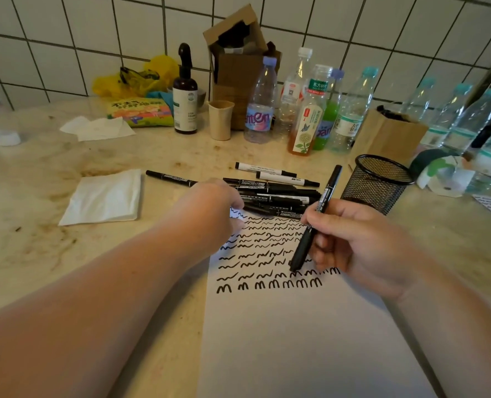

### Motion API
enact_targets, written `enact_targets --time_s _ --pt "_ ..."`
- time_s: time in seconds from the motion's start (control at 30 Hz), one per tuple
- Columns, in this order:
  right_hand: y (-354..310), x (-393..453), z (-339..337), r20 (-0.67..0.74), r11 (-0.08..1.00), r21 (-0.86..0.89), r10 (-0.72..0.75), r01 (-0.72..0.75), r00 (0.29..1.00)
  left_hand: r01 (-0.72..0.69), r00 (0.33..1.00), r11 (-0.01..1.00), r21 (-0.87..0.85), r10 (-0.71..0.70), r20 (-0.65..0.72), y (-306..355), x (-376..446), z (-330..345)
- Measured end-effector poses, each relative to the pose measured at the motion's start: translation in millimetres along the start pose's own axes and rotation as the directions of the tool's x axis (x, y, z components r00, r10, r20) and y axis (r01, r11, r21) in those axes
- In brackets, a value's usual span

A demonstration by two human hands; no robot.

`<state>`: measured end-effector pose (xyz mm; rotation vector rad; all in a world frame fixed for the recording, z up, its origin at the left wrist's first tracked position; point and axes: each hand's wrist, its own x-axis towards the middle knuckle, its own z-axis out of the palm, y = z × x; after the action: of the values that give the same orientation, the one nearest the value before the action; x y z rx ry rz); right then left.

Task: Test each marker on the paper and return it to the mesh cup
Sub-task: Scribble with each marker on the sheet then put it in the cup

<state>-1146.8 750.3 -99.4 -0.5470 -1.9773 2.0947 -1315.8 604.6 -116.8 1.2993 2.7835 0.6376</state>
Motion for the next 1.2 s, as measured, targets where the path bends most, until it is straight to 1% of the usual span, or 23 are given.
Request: enact_targets --time_s 0.07,0.1,0.17,0.2,0.23,0.27,0.33,0.37,0.4,0.47,0.57,0.67,0.73,0.8,0.87,0.97,1.03,1.2 --pt "0 -2 1 0.026 0.998 -0.055 0.012 -0.01 1.0 0.002 1.0 1.0 0.023 -0.003 0.02 -1 0 0" --pt "1 -3 0 0.026 0.997 -0.078 0.015 -0.013 1.0 -0.005 1.0 0.999 0.046 0.005 0.003 -2 0 0" --pt "2 -3 0 0.021 0.996 -0.093 0.004 -0.002 1.0 -0.062 0.995 0.993 0.103 0.069 -0.072 -4 -2 -4" --pt "1 -4 0 0.019 0.996 -0.091 -0.01 0.011 1.0 -0.105 0.989 0.991 0.086 0.113 -0.092 -4 -4 -7" --pt "0 -4 1 0.02 0.996 -0.087 -0.025 0.027 0.999 -0.15 0.985 0.988 0.022 0.151 -0.081 -2 -7 -12" --pt "-3 -6 2 0.022 0.995 -0.087 -0.041 0.043 0.999 -0.185 0.983 0.979 -0.084 0.182 -0.036 1 -12 -17" --pt "-12 -11 5 0.034 0.989 -0.125 -0.081 0.085 0.996 -0.193 0.963 0.93 -0.314 0.24 0.118 10 -25 -28" --pt "-18 -15 7 0.039 0.984 -0.142 -0.105 0.11 0.994 -0.197 0.943 0.9 -0.388 0.282 0.177 14 -31 -30" --pt "-23 -17 10 0.046 0.98 -0.145 -0.131 0.137 0.99 -0.208 0.925 0.883 -0.42 0.318 0.21 17 -35 -32" --pt "-28 -20 16 0.051 0.974 -0.135 -0.176 0.182 0.983 -0.228 0.911 0.87 -0.437 0.349 0.221 20 -39 -33" --pt "-19 -17 20 0.047 0.972 -0.093 -0.21 0.214 0.977 -0.227 0.907 0.876 -0.426 0.349 0.234 15 -37 -35" --pt "0 -15 19 0.023 0.976 -0.031 -0.214 0.215 0.976 -0.221 0.88 0.891 -0.396 0.357 0.313 14 -38 -32" --pt "9 -14 19 0.012 0.971 -0.059 -0.233 0.233 0.972 -0.253 0.867 0.91 -0.328 0.364 0.341 17 -40 -28" --pt "12 -14 19 0.0 0.967 -0.068 -0.244 0.244 0.97 -0.34 0.868 0.919 -0.202 0.389 0.31 19 -40 -26" --pt "12 -13 19 -0.012 0.968 -0.058 -0.244 0.242 0.97 -0.419 0.872 0.904 -0.091 0.428 0.238 20 -40 -26" --pt "14 -10 18 -0.051 0.968 -0.028 -0.25 0.249 0.967 -0.456 0.876 0.89 0.01 0.447 0.179 25 -40 -26" --pt "13 -9 17 -0.06 0.965 -0.036 -0.262 0.26 0.963 -0.45 0.873 0.893 0.002 0.44 0.21 26 -39 -24" --pt "10 -11 12 0.002 0.953 -0.082 -0.293 0.293 0.956 -0.367 0.848 0.922 -0.123 0.386 0.364 20 -39 -33"
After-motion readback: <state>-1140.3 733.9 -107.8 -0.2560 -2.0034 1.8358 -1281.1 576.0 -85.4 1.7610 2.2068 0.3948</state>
